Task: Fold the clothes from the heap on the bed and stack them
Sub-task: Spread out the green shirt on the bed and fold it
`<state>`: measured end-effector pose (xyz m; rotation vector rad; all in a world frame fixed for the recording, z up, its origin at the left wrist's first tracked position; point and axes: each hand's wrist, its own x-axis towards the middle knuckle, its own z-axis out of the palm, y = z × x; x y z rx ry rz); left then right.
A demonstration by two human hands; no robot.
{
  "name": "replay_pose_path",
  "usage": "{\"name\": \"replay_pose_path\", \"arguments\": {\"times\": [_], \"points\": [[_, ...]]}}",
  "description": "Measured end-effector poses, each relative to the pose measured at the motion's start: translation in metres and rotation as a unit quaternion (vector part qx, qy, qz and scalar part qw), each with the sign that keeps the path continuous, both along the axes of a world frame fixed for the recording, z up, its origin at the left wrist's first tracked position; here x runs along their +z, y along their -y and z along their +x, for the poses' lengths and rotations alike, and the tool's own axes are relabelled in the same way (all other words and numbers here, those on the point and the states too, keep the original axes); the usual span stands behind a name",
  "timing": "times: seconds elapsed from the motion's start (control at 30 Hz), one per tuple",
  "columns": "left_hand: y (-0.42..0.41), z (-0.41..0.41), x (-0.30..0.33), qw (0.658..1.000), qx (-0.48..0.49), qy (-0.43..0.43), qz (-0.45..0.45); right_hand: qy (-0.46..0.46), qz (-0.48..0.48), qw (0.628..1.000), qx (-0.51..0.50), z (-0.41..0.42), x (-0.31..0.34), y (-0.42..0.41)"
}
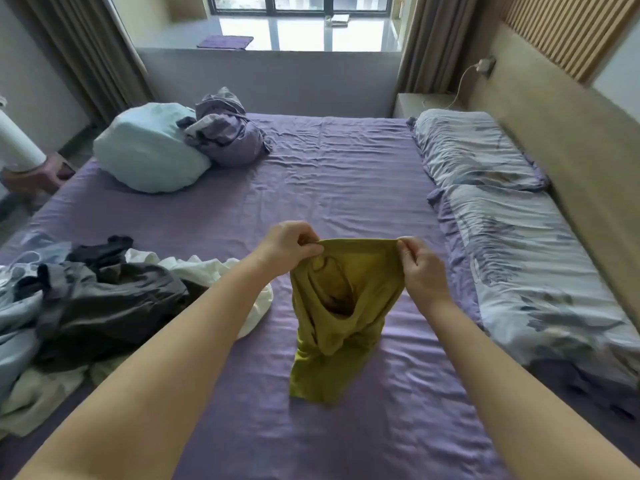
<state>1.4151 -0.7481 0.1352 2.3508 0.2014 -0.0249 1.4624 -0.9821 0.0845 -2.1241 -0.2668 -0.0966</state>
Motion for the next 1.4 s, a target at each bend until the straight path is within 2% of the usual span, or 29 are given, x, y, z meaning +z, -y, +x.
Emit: {"name": "replay_pose_path", "arguments": {"times": [0.2,0.4,0.53,0.67,0.83,0.87,0.93,1.0,1.13,1.2,1.3,1.4], "points": [[0.005,-0.027,0.09,0.986,0.045,0.138,0.082,0.045,0.057,0.997,0.019,-0.018,0.084,0.024],[0.032,-0.049,0.163,0.977,0.032,0.201,0.067,0.051,0.127,0.99,0.041,-0.043,0.134,0.039],[0.066,-0.058,0.198,0.972,0.04,0.231,0.012,0.043,0.13,0.99,0.044,-0.064,0.136,0.046],[0.088,-0.065,0.218,0.964,0.047,0.237,-0.116,0.06,0.105,0.991,0.061,-0.095,0.117,0.042],[0.097,-0.075,0.235,0.953,0.063,0.251,-0.16,-0.137,0.128,0.959,0.214,-0.13,0.085,0.027],[0.095,-0.077,0.237,0.952,0.064,0.25,-0.166,-0.137,0.104,0.961,0.215,-0.133,0.081,0.024],[0.088,-0.083,0.238,0.953,0.061,0.243,-0.172,-0.08,0.067,0.981,0.165,-0.132,0.08,0.025],[0.073,-0.089,0.237,0.96,0.066,0.24,-0.128,-0.048,0.08,0.989,0.112,-0.126,0.088,0.035],[0.037,-0.102,0.22,0.969,0.1,0.219,0.047,-0.052,0.125,0.989,0.065,-0.108,0.105,0.059],[0.025,-0.111,0.205,0.965,0.123,0.222,0.066,-0.071,0.08,0.993,0.055,-0.099,0.107,0.063],[0.015,-0.121,0.184,0.958,0.157,0.229,0.077,-0.072,0.004,0.991,0.111,-0.093,0.11,0.067],[0.008,-0.126,0.172,0.951,0.185,0.229,0.091,-0.079,0.012,0.985,0.154,-0.094,0.118,0.072]]}}
